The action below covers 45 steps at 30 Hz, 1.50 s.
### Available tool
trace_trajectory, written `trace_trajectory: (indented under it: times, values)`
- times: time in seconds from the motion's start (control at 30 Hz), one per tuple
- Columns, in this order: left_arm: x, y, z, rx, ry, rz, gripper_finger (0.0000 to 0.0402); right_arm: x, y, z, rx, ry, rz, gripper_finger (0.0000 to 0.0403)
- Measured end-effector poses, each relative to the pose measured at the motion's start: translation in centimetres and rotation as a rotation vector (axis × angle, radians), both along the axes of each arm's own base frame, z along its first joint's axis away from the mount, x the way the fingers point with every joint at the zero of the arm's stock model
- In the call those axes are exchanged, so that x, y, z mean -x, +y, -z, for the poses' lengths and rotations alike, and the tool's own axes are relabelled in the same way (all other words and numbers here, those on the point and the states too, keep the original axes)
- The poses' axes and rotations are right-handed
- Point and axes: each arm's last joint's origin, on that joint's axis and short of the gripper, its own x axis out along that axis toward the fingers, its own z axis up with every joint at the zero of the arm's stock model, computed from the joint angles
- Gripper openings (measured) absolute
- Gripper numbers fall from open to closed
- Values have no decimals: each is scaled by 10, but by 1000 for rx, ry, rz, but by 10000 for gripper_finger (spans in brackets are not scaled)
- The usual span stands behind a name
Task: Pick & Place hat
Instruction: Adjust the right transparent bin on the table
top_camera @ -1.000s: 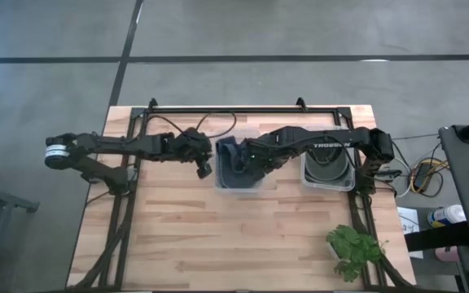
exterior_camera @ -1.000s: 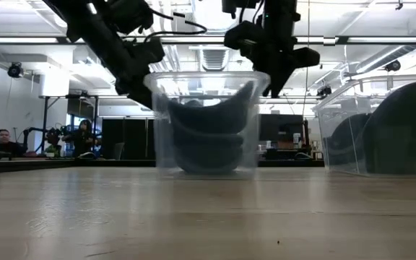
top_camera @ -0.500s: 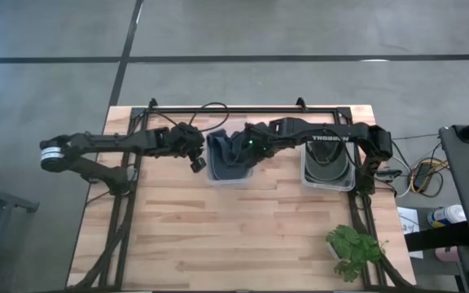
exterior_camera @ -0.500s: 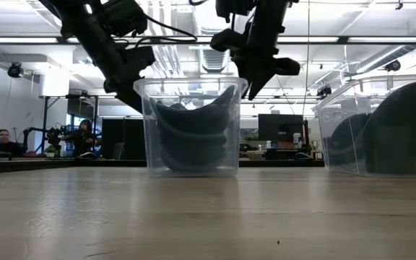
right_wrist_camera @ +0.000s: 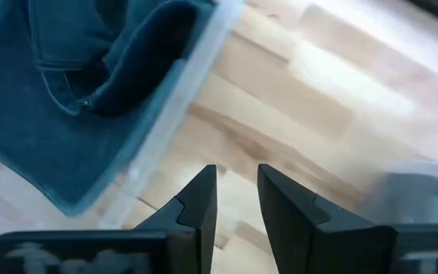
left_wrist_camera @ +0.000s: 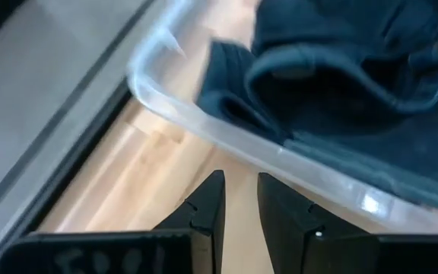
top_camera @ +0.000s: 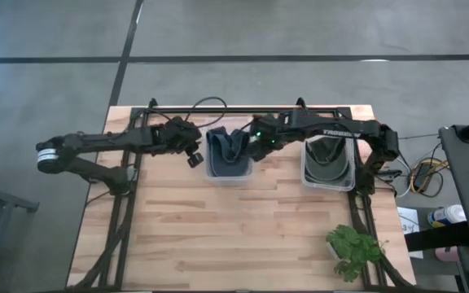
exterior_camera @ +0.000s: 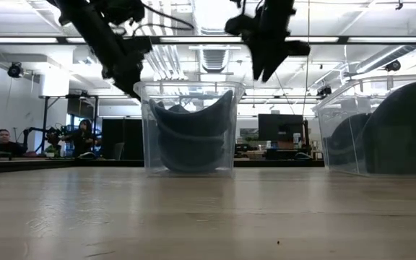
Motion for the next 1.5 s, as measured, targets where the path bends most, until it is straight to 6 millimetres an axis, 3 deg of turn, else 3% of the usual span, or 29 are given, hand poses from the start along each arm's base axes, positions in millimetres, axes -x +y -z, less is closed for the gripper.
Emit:
trace_trajectory:
  times: [0.1,0.23,0.37,0.5,0.63,0.93,1.13,1.5]
  values:
    - [7,-2,-16,-21,-47,-7,73,15,2,-17,10,77,18,107]
    - [19,-5,-31,-30,-117,-21,73,38,3,-23,12,255,85,128]
    - [29,-8,-37,-28,-162,-39,73,41,1,-16,-42,227,105,154]
    - [34,-9,-39,-22,-170,-47,73,46,1,-1,-59,316,136,188]
    - [35,-10,-38,-14,-159,-50,73,53,-5,14,-80,350,267,218]
    - [34,-9,-37,-20,-149,-39,73,63,-15,28,-138,384,387,241]
    - [34,-9,-37,-27,-144,-31,73,64,-24,41,-189,391,391,200]
    - [38,-11,-22,0,-59,-30,73,44,-34,44,-202,163,336,36]
